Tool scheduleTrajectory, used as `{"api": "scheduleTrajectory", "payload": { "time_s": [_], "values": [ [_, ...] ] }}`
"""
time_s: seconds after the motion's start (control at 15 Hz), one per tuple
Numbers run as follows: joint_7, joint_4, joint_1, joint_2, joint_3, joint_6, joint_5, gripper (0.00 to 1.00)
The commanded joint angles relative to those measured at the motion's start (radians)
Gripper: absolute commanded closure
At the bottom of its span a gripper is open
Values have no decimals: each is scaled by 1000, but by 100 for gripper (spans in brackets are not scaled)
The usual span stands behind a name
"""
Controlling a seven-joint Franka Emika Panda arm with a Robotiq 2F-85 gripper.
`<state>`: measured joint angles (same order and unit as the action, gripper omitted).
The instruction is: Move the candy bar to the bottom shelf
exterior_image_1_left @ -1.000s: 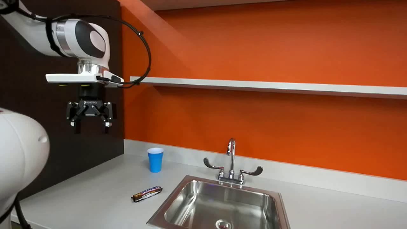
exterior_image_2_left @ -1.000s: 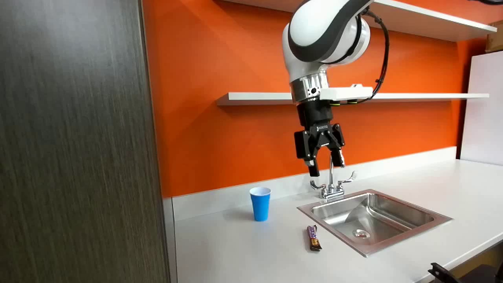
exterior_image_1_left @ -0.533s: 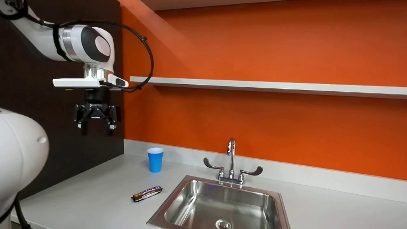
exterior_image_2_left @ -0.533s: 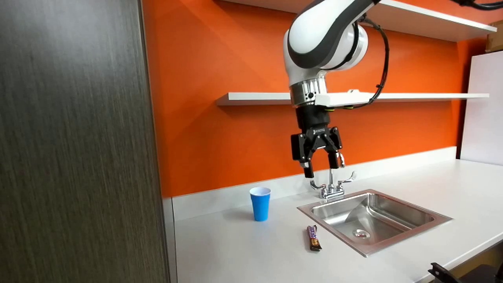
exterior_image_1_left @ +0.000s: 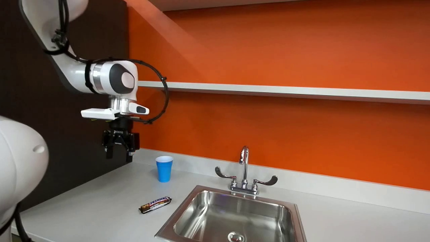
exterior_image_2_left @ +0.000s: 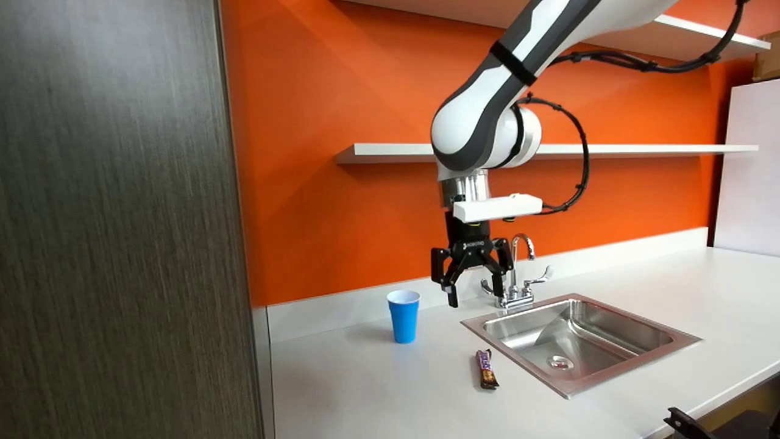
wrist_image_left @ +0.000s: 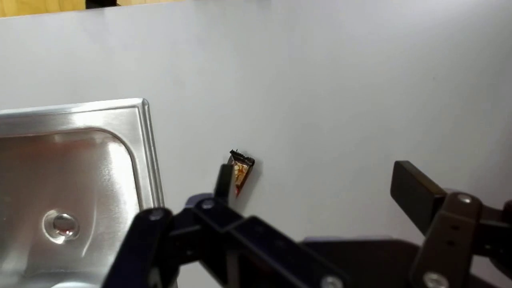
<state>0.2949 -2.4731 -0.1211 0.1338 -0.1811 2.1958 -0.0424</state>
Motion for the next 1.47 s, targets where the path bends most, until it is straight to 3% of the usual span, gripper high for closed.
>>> {"api": "scheduleTrajectory", "payload": {
  "time_s": [0.0, 0.67, 1.4],
  "values": [
    [103, 58, 20, -127, 20, 74, 30, 0],
    [226, 84, 12, -350, 147, 258, 21, 0],
    [254, 105, -7, -523, 198, 406, -50, 0]
  ]
}}
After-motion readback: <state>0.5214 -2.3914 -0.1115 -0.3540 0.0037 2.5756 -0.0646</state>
